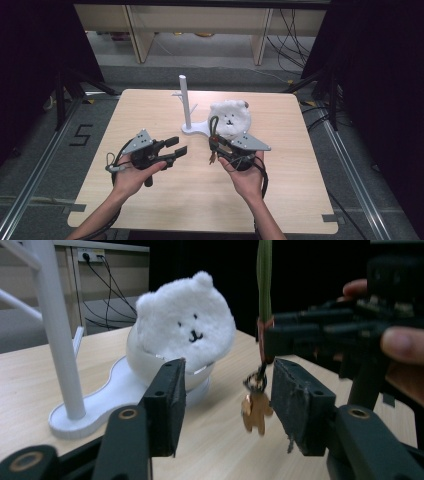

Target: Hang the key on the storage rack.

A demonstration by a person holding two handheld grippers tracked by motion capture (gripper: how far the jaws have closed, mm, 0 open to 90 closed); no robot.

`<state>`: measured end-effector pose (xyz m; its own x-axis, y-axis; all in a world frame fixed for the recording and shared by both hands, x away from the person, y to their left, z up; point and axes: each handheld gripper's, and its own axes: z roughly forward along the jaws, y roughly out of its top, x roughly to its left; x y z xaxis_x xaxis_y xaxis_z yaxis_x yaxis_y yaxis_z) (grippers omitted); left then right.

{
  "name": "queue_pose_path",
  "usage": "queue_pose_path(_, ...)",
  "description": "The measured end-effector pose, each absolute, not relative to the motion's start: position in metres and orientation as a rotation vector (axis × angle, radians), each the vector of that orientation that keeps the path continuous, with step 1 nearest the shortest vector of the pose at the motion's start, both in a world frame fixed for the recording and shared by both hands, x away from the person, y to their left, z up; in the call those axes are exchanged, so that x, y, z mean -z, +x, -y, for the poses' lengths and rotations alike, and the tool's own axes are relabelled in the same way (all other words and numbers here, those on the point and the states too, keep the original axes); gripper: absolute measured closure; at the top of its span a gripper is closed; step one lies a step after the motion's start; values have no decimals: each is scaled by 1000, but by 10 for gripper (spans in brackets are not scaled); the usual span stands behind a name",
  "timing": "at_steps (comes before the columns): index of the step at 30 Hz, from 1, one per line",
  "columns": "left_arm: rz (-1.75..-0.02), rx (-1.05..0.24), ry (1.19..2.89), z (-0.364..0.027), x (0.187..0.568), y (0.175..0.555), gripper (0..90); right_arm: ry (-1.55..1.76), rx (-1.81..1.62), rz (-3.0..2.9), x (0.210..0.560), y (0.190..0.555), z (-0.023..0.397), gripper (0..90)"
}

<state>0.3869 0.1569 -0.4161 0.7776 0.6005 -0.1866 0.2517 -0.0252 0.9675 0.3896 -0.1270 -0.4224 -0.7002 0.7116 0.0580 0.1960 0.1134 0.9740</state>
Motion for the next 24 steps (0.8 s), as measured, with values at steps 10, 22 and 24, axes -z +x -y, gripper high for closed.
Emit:
queue_pose_path(10, -673, -259, 1607, -138, 403, 403, 571, 862, -1609, -2001, 424, 389, 116, 695)
queue_pose_path(22, -668, -200, 1607, -119, 396, 414, 632, 851, -1606, -2026, 426, 387, 109, 695)
queue_pose_path(24, -673, -192, 1609, -118, 396, 416, 648, 831, -1601, -2030, 426, 388, 108, 695)
